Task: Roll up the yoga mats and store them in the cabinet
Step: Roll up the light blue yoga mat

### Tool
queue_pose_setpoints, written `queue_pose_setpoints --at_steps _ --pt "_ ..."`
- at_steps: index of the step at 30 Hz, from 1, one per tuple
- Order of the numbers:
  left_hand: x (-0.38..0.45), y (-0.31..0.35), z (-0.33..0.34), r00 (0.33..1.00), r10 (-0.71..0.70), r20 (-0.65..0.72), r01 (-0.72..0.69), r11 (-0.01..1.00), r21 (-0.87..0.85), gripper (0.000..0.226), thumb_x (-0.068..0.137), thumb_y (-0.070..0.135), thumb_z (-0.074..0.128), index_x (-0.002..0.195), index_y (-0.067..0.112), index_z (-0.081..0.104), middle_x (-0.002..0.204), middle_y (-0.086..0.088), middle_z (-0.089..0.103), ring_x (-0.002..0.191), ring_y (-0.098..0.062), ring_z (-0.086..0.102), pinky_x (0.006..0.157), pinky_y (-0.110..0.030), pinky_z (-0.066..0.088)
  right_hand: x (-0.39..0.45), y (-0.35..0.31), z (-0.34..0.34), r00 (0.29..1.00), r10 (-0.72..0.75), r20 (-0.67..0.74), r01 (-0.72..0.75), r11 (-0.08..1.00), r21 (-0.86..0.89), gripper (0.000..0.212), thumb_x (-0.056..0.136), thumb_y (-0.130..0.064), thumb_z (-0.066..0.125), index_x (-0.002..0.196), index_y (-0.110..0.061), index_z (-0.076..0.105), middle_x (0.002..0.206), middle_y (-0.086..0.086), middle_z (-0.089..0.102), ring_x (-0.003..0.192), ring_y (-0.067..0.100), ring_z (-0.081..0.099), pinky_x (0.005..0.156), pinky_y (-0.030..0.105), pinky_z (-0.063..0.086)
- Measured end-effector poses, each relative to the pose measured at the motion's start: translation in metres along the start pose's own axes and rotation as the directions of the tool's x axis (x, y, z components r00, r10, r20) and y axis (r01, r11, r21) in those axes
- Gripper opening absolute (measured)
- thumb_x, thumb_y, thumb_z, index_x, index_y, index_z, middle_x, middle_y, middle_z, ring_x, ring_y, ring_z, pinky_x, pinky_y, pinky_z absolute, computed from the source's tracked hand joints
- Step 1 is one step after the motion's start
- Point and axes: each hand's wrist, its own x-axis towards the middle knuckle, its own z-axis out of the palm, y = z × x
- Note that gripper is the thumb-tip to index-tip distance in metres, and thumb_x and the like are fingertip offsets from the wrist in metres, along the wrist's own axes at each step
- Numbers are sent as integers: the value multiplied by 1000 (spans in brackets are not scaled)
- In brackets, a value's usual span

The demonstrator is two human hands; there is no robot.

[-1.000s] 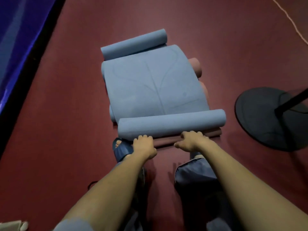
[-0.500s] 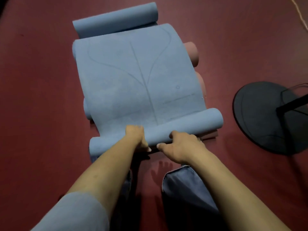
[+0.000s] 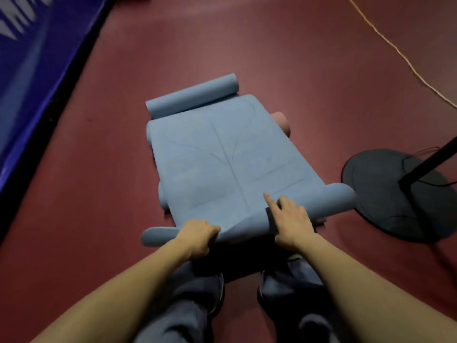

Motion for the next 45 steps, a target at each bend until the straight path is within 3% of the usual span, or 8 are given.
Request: queue_pose_setpoints --at_steps 3,7,14,21,26,33,38,45 --pt "-57 -14 0 978 -49 -202 34 997 -74 33 70 18 69 99 24 55 94 0 71 90 -28 69 60 -31 38 -22 -6 -26 973 -75 -218 51 992 -112 69 51 -44 90 112 -23 65 101 7 53 91 31 53 72 44 47" --pt "-113 2 -19 934 35 -355 -79 991 -108 69 23 16 79 79 25 40 54 5 54 45 -21 56 35 -22 30 -76 13 -46 940 -149 -308 79 971 -227 50 32 -34 91 71 -22 63 96 5 59 98 36 56 69 42 44" --pt "-216 36 -72 794 41 -607 -35 999 22 50 23 7 80 63 21 53 47 2 50 40 -26 50 40 -23 29 -207 31 -75 892 -191 -410 166 982 -96 57 37 -9 85 69 -24 40 46 -5 49 40 25 47 51 28 17" --pt "-325 53 -56 575 59 -816 -28 998 53 14 64 14 50 70 22 41 51 1 52 41 -30 51 43 -26 30 -298 14 -98 712 -367 -599 331 927 -174 49 47 1 77 77 -22 47 57 -6 49 52 25 49 54 33 41" --pt "-392 77 -34 566 -57 -822 44 998 -39 27 61 10 68 73 22 47 56 1 54 46 -30 51 40 -33 43 -363 7 -91 576 -428 -696 403 890 -213 40 57 6 78 81 -17 56 66 -3 52 60 24 50 57 35 40" --pt "-522 174 -4 261 -119 -958 -80 986 -144 11 80 12 75 89 15 81 85 5 78 72 -22 73 63 -38 57 -514 18 -59 421 -442 -792 518 834 -190 17 96 -14 48 92 -8 63 82 3 58 73 24 50 66 36 35" --pt "-591 237 85 303 -194 -933 -115 964 -238 32 77 10 53 88 15 82 93 13 77 74 -12 71 71 -30 52 -600 9 29 469 -434 -769 630 775 -53 21 98 -20 48 88 -13 65 84 -4 55 72 19 49 67 34 33" --pt "-606 260 149 579 -419 -700 -240 732 -637 27 75 33 66 102 32 74 120 20 70 108 -6 70 90 -27 54 -598 -2 73 621 -437 -651 656 744 126 15 100 -30 48 98 -23 61 89 -15 52 77 13 51 71 24 26"
